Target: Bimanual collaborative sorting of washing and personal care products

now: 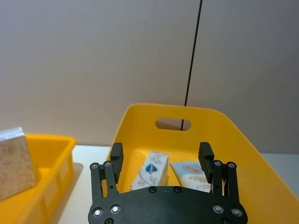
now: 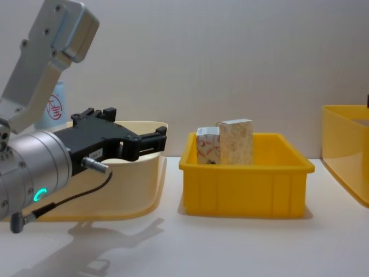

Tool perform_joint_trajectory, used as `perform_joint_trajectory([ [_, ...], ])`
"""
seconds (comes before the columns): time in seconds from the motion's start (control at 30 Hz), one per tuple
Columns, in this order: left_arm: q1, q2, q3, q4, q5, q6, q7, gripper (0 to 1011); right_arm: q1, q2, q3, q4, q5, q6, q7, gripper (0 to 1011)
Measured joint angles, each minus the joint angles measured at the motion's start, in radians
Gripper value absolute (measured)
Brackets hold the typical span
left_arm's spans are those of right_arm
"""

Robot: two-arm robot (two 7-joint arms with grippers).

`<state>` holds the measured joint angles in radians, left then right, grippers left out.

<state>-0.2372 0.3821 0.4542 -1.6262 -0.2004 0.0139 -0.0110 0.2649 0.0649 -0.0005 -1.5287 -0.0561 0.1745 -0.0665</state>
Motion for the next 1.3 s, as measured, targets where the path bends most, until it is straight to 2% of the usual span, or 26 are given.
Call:
perform_joint_trajectory([
  [0.23, 0.000, 0.000, 0.000, 0.000, 0.000, 0.000, 0.000, 1003, -0.011, 0.008, 0.002, -0.017, 0.019, -0.067, 0.038, 1001],
  [0.57, 0.000, 0.000, 0.000, 0.000, 0.000, 0.000, 0.000, 1003, -0.029, 0.028, 0.003, -0.056, 0.070, -0.200, 0.125, 1001],
  [0.77, 0.000, 0.000, 0.000, 0.000, 0.000, 0.000, 0.000, 1003, -0.033, 0.031, 0.000, -0.058, 0.073, -0.200, 0.125, 1001],
  [0.97, 0.000, 0.000, 0.000, 0.000, 0.000, 0.000, 0.000, 1003, -0.059, 0.057, -0.024, -0.077, 0.102, -0.193, 0.125, 1001],
  [1.3, 0.000, 0.000, 0.000, 0.000, 0.000, 0.000, 0.000, 1003, -0.152, 0.148, -0.110, -0.146, 0.204, -0.170, 0.128, 1001],
])
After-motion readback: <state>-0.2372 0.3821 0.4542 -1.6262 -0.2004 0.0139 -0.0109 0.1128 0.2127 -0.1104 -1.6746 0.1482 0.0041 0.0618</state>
